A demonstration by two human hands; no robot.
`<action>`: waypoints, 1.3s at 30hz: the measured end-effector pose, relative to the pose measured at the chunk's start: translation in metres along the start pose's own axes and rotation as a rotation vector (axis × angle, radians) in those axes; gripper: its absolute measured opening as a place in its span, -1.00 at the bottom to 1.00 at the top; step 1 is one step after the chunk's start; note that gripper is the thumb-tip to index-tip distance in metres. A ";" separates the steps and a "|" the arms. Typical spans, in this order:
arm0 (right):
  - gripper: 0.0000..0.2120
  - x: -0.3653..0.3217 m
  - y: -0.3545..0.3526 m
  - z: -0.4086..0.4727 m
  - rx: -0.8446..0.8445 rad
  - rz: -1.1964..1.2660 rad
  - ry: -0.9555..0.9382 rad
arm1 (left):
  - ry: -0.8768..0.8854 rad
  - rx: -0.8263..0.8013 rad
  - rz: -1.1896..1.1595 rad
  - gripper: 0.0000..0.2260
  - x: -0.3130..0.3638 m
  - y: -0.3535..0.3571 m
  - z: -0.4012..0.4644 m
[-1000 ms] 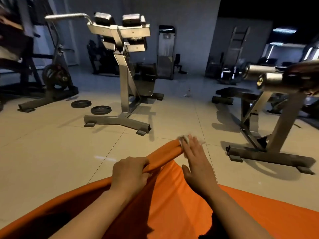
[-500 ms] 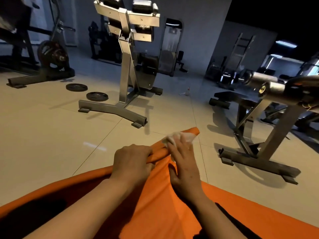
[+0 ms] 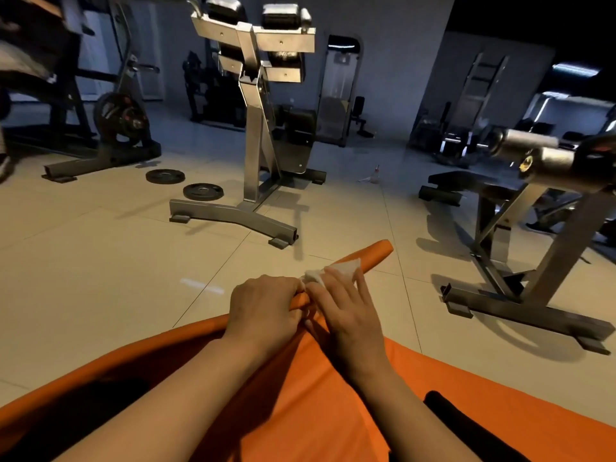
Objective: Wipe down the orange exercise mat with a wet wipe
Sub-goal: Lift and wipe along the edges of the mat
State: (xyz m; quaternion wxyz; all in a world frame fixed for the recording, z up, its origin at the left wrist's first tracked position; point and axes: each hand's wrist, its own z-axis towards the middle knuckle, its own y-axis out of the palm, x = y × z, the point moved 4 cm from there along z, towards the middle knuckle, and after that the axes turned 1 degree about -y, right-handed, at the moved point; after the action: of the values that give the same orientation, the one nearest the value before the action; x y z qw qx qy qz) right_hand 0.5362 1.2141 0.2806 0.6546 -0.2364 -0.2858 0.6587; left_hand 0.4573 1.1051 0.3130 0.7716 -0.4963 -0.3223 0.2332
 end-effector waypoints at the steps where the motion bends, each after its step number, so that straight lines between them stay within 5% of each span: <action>1: -0.59 0.008 0.000 0.003 0.019 -0.063 -0.018 | 0.023 -0.029 -0.040 -0.74 -0.001 0.000 0.001; 6: -0.54 0.052 0.007 -0.002 0.038 -0.023 0.112 | -0.021 -0.252 0.047 -0.58 -0.037 -0.006 0.000; 12: -0.52 0.031 0.026 0.003 -0.002 0.275 0.286 | -0.059 -0.242 0.170 -0.80 -0.061 -0.003 -0.008; 19: -0.13 -0.025 0.045 0.007 -0.213 0.273 0.011 | -0.090 -0.152 0.197 -0.84 -0.061 0.006 -0.006; 24: -0.07 0.041 0.043 0.003 -0.195 0.200 0.402 | -0.067 -0.138 0.166 -0.82 -0.054 0.006 -0.001; 30: -0.08 -0.021 0.053 0.008 -0.069 0.251 0.181 | -0.069 -0.126 0.203 -0.83 -0.048 0.005 0.003; 33: -0.18 -0.016 0.057 0.019 -0.144 0.213 0.069 | -0.062 -0.124 0.219 -0.82 -0.044 0.006 0.004; 37: -0.11 0.028 0.053 0.010 -0.118 0.210 0.426 | -0.036 -0.149 0.231 -0.80 -0.036 0.016 0.001; 39: -0.08 0.019 0.049 0.008 -0.117 0.260 0.429 | -0.039 -0.153 0.238 -0.81 -0.035 0.017 0.001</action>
State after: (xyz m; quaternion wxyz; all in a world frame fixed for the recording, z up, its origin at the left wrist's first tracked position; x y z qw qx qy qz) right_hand 0.4944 1.2334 0.2534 0.5953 -0.4427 -0.1452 0.6546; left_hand 0.4315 1.0886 0.2888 0.6921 -0.5836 -0.2931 0.3076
